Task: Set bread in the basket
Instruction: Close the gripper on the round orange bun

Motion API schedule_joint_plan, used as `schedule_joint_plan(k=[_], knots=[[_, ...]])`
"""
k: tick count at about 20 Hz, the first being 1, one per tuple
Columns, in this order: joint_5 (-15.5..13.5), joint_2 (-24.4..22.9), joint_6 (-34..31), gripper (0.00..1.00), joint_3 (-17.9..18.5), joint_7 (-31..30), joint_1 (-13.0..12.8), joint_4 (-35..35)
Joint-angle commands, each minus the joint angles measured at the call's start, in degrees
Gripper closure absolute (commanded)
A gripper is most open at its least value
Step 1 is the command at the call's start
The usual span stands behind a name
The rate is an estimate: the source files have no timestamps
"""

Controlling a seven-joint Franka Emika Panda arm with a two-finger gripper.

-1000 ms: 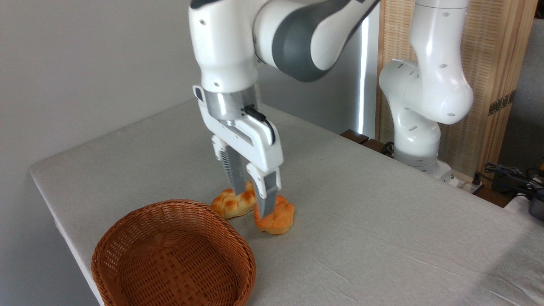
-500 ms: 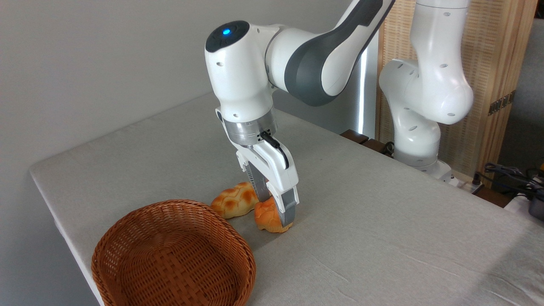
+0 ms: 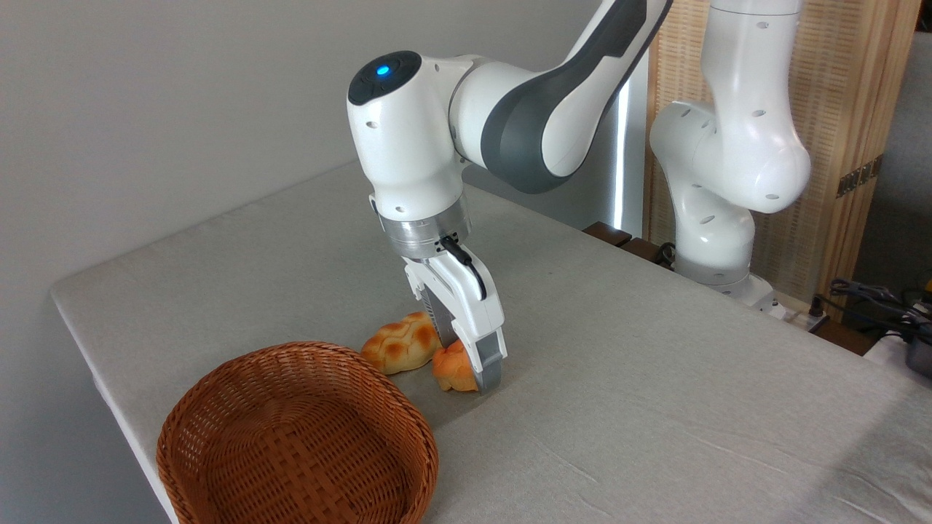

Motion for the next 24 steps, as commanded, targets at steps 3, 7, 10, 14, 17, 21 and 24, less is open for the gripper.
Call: schedule_joint_plan(k=[3, 7, 10, 14, 17, 21, 24], knots=[[0.7, 0.4, 1.9, 0.54, 0.3, 1.0, -0.5, -0.2], [0.7, 0.5, 2.6, 0.59, 0.3, 1.0, -0.5, -0.1], [0.7, 0.5, 2.8, 0.58, 0.2, 1.0, -0.5, -0.1], [0.7, 0.6, 2.9, 0.58, 0.2, 1.0, -0.6, -0.1], [0.7, 0.4, 2.6, 0.58, 0.2, 1.0, -0.6, 0.2], [0.6, -2.3, 0.6, 0.57, 0.6, 1.1, -0.6, 2.5], [0.1, -2.6, -1.7, 0.56, 0.2, 0.9, -0.6, 5.8]])
